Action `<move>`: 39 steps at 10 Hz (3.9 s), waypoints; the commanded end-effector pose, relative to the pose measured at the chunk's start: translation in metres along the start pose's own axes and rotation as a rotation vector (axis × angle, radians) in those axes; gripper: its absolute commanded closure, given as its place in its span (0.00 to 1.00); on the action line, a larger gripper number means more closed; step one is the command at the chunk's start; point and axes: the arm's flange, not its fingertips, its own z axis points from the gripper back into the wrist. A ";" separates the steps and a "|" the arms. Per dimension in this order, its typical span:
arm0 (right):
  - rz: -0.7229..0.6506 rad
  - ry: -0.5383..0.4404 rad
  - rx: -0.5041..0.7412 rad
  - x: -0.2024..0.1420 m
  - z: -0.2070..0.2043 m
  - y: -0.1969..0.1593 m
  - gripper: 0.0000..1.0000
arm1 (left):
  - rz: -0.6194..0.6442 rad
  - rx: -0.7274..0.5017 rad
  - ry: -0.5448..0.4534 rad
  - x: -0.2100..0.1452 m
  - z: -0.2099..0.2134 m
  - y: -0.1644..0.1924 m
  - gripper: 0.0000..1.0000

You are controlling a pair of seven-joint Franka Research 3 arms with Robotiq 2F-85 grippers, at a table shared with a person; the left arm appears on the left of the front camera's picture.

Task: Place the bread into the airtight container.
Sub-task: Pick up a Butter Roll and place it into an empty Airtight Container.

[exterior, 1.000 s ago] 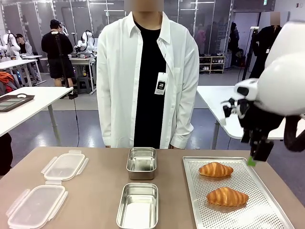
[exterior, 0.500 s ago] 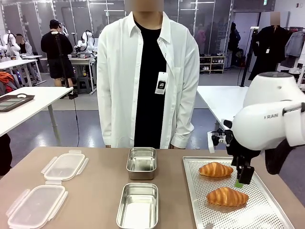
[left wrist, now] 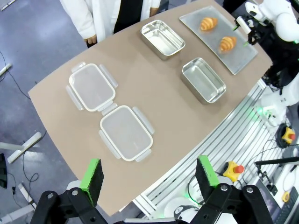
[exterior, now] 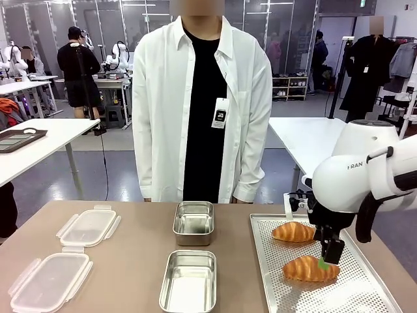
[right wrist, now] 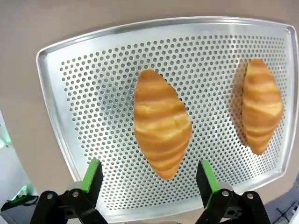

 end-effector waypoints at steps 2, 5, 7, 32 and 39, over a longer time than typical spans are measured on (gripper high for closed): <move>0.062 -0.011 0.009 0.000 -0.018 -0.015 0.00 | -0.018 -0.004 0.002 0.001 0.002 0.000 0.00; 0.089 -0.012 0.022 0.004 -0.039 -0.026 0.00 | -0.018 -0.004 0.002 0.001 0.002 0.000 0.00; 0.079 -0.019 0.037 0.007 -0.053 -0.031 0.00 | -0.018 -0.004 0.002 0.001 0.002 0.000 0.00; 0.035 0.010 0.003 0.232 0.086 0.095 0.64 | -0.018 -0.004 0.002 0.001 0.002 0.000 0.00; -0.442 -0.016 -0.093 0.289 0.032 0.109 0.64 | -0.018 -0.004 0.002 0.001 0.002 0.000 0.00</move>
